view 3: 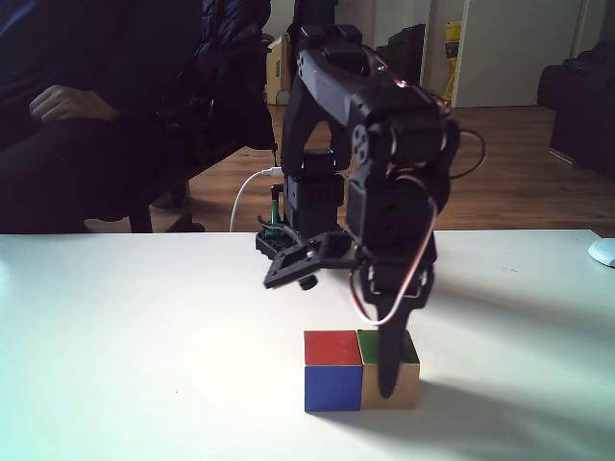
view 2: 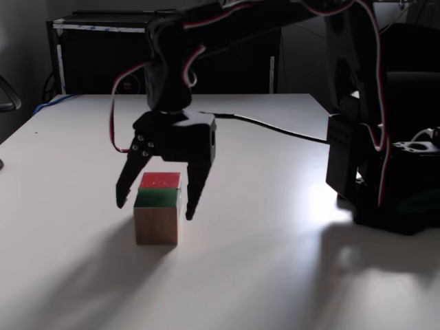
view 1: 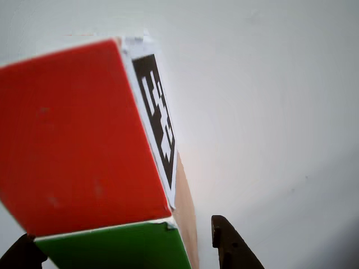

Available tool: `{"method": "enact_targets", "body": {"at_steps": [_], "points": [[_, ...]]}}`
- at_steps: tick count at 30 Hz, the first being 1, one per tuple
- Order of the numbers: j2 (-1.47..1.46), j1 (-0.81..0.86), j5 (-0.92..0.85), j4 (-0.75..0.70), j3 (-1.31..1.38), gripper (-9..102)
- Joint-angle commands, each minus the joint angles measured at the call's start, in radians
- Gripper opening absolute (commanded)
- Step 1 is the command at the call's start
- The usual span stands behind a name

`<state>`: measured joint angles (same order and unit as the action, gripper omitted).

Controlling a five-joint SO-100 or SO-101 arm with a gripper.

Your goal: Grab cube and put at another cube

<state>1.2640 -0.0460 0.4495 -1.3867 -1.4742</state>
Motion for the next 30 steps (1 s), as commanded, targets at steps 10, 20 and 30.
{"method": "enact_targets", "body": {"at_steps": [10,20,30], "points": [[0.003,0.040,-0.044,0.008,0.063,42],[-0.049,0.051,-0.052,0.021,0.075,40],[-0.057,0.052,-0.052,0.031,0.081,35]]}}
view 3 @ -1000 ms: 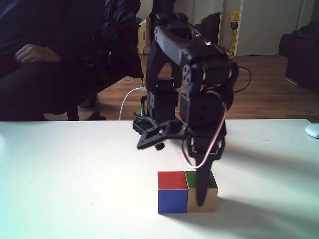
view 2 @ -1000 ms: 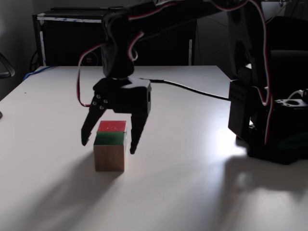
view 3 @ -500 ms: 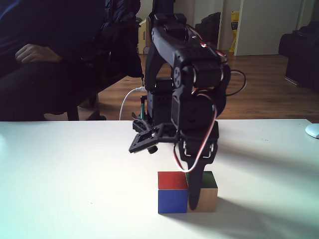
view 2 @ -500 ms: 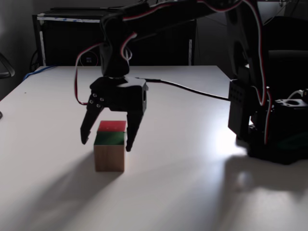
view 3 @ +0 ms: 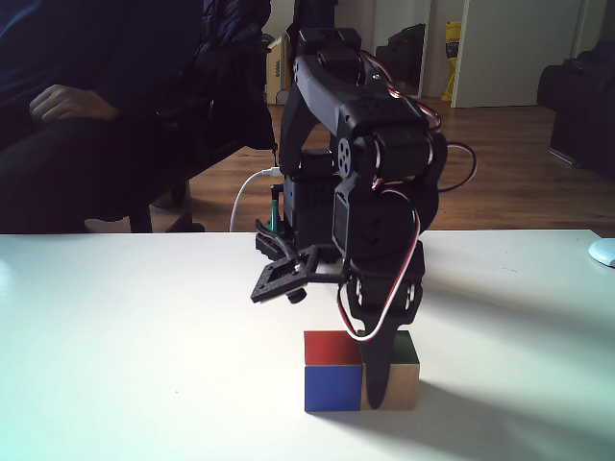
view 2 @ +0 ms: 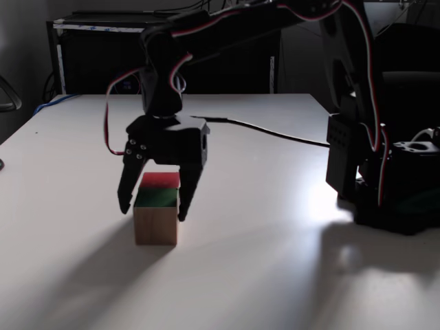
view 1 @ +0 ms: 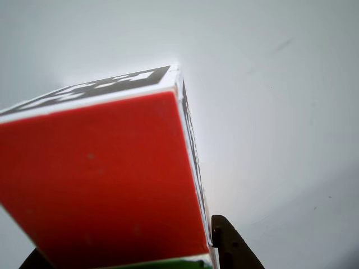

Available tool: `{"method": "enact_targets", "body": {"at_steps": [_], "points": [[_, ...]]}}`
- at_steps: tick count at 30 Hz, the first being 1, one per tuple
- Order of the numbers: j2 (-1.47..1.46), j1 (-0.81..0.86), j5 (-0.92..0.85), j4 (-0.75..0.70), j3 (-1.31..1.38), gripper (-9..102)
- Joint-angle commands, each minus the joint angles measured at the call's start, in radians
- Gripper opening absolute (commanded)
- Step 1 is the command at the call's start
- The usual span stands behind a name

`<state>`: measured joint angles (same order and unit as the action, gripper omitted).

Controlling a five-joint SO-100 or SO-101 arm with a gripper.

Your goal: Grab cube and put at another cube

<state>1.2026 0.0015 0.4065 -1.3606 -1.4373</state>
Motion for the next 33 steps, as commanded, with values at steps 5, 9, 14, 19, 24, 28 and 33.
{"method": "enact_targets", "body": {"at_steps": [5,9,14,19,24,28,33], "points": [[0.003,0.003,-0.006,0.009,0.046,29],[0.002,-0.002,-0.006,0.009,0.046,24],[0.002,-0.002,-0.002,0.009,0.048,21],[0.011,-0.008,0.008,0.002,0.051,21],[0.058,-0.026,0.032,-0.031,0.060,19],[0.106,-0.044,0.051,-0.077,0.084,19],[0.178,-0.052,0.061,-0.130,0.104,19]]}}
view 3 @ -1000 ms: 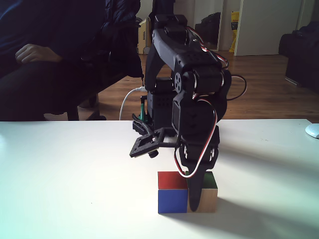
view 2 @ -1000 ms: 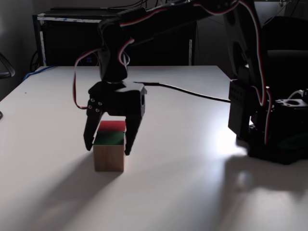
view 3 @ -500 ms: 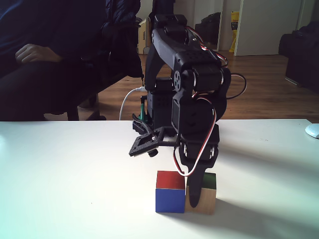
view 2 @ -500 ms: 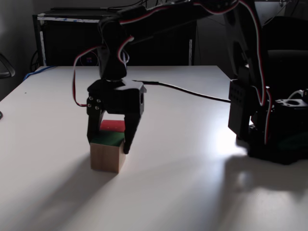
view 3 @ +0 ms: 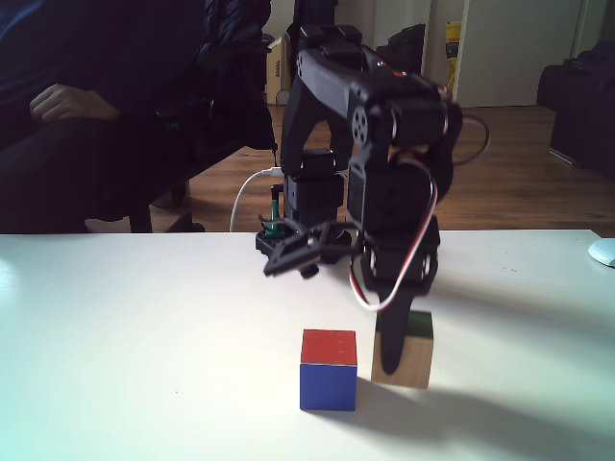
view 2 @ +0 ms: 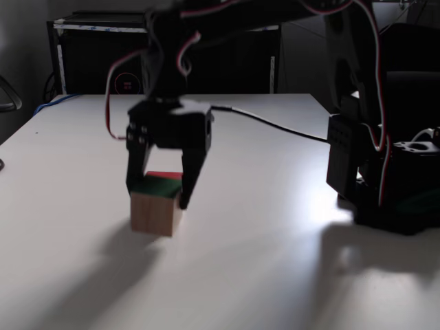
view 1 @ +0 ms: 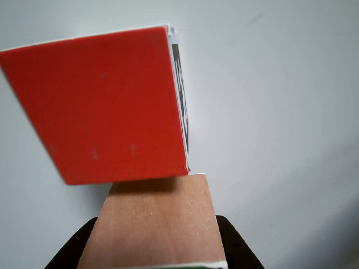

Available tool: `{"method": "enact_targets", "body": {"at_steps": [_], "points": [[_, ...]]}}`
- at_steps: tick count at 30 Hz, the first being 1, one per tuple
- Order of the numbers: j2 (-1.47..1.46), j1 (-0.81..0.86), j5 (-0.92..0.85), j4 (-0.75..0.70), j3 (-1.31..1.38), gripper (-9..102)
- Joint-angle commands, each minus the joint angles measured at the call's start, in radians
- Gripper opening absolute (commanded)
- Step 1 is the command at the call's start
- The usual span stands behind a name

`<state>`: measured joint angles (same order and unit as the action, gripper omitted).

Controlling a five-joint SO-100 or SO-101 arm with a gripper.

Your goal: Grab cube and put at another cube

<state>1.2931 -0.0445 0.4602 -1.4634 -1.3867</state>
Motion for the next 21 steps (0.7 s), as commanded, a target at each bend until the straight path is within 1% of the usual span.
{"method": "enact_targets", "body": {"at_steps": [1,13,21], "points": [[0.101,-0.006,0.008,-0.041,0.061,19],[0.219,0.057,-0.029,-0.213,0.201,19],[0.202,0.163,-0.092,-0.206,0.173,19]]}}
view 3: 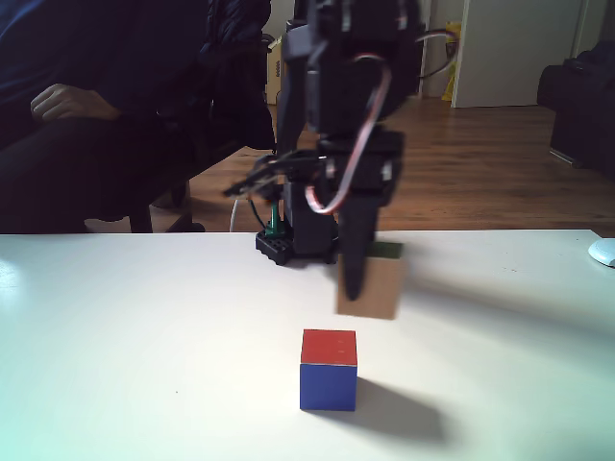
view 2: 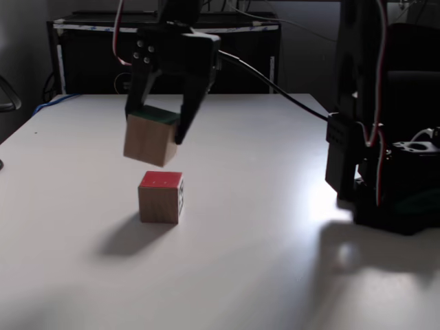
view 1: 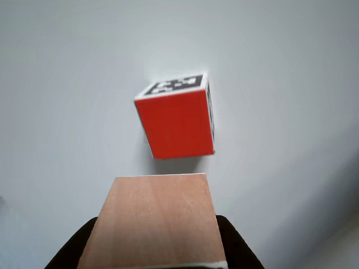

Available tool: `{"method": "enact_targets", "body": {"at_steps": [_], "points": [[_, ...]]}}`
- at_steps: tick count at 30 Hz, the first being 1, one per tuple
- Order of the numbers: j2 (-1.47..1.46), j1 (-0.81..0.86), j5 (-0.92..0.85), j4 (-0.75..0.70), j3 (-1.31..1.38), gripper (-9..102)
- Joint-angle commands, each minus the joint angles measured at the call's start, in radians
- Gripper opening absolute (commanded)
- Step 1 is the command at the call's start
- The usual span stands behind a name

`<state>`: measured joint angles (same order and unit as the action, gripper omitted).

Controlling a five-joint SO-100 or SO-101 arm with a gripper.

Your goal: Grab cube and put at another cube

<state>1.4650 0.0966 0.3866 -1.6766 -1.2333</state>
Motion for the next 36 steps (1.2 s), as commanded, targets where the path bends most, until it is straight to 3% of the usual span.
{"method": "enact_targets", "body": {"at_steps": [1,36], "points": [[0.026,0.034,-0.025,0.014,0.012,19],[-0.057,0.107,-0.057,0.138,-0.146,19]]}}
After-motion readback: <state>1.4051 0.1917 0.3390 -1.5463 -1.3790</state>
